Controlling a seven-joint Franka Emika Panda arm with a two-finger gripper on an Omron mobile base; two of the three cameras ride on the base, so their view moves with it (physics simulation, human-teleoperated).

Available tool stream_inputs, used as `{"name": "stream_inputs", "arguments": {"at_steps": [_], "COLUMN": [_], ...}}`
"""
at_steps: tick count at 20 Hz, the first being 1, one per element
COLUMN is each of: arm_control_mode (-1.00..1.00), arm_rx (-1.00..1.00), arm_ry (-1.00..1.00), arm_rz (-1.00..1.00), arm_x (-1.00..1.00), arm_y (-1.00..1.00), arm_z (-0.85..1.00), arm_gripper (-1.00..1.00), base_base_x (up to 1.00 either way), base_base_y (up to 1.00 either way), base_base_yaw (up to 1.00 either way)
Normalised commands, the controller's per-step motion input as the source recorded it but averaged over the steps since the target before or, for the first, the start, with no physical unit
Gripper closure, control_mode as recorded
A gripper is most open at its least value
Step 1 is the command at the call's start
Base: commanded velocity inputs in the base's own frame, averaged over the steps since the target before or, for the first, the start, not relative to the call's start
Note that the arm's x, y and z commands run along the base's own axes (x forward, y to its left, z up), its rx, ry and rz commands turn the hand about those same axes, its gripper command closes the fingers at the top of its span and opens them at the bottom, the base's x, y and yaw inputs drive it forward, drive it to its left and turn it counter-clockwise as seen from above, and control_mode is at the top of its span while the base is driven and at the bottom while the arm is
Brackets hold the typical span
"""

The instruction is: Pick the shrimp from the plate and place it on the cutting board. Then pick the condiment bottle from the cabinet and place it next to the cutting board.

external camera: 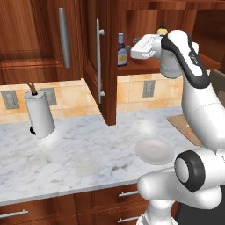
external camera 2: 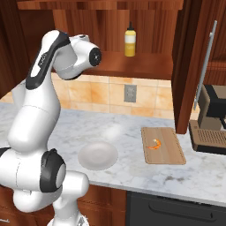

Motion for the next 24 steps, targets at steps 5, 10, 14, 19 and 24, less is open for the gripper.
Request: {"name": "stream_inputs", "arguments": {"at_steps": [5, 10, 14, 19, 24], "arm_control_mode": [-1.0, -1.0, -1.0, -1.0, -1.0], "arm_rx": [0.0, 0.0, 0.0, 0.0, 0.0], "arm_ry": [0.02, 0.0, 0.0, 0.0, 0.0], "arm_rz": [0.0, 0.0, 0.0, 0.0, 0.0], "arm_x": [0.06, 0.14, 0.18, 0.15, 0.12], "arm_y": [0.09, 0.0, 0.0, 0.0, 0.0], "arm_z": [0.0, 0.0, 0.0, 0.0, 0.0], "arm_gripper": [-1.0, -1.0, -1.0, -1.0, -1.0], "base_base_x": [0.0, 0.0, 0.0, 0.0, 0.0], "base_base_y": [0.0, 0.0, 0.0, 0.0, 0.0], "base_base_yaw": [0.0, 0.0, 0.0, 0.0, 0.0]}}
